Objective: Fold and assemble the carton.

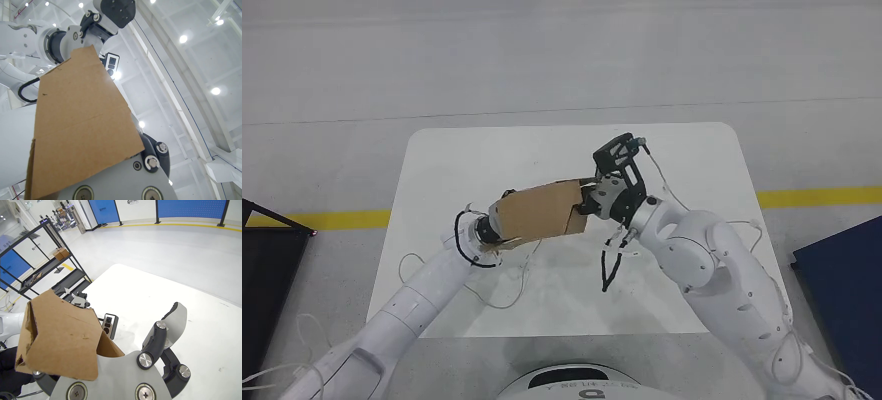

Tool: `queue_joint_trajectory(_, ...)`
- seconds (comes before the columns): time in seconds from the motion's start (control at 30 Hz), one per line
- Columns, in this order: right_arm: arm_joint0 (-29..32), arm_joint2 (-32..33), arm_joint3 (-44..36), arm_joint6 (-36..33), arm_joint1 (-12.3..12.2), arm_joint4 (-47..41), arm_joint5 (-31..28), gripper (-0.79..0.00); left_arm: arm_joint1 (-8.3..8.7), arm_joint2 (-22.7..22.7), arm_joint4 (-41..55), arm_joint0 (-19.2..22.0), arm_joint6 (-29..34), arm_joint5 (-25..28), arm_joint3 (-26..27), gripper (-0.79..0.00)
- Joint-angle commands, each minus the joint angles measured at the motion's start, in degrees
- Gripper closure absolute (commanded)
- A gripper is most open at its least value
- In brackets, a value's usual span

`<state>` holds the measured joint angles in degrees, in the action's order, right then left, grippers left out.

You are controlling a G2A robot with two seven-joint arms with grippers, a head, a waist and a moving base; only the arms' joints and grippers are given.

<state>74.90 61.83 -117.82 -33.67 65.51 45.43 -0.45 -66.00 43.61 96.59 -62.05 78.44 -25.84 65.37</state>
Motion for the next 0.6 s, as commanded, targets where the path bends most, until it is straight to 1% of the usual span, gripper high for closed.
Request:
queue_joint_trajectory(0.0,-0.55,-0.71,-0.13,-0.34,0.15,1.10,0.87,-0.785,-0.10,-0.32,0.17,-0.04,-0.06,-0.06,-0.02,0.000)
queue_joint_trajectory(0.1,-1.19,0.45,-0.39,0.76,0.29,1.10,2.38,-0.785,-0.22,-0.53,0.66,0.07,0.14,0.14,-0.11,0.000)
queue_joint_trajectory(0.2,0.36,3.24,-1.19,1.79,0.03,0.75,2.92,-0.785,-0.21,-0.11,2.00,0.12,0.44,0.44,-0.24,0.000)
queue_joint_trajectory(0.43,8.88,12.69,-3.63,5.82,-0.98,-2.61,0.75,-0.785,0.22,1.01,3.51,0.11,0.41,0.40,-0.07,0.000)
queue_joint_trajectory(0.57,12.30,15.71,-4.39,6.77,-1.30,-3.20,-0.56,-0.785,0.39,1.11,3.66,-0.04,0.28,0.27,0.30,0.000)
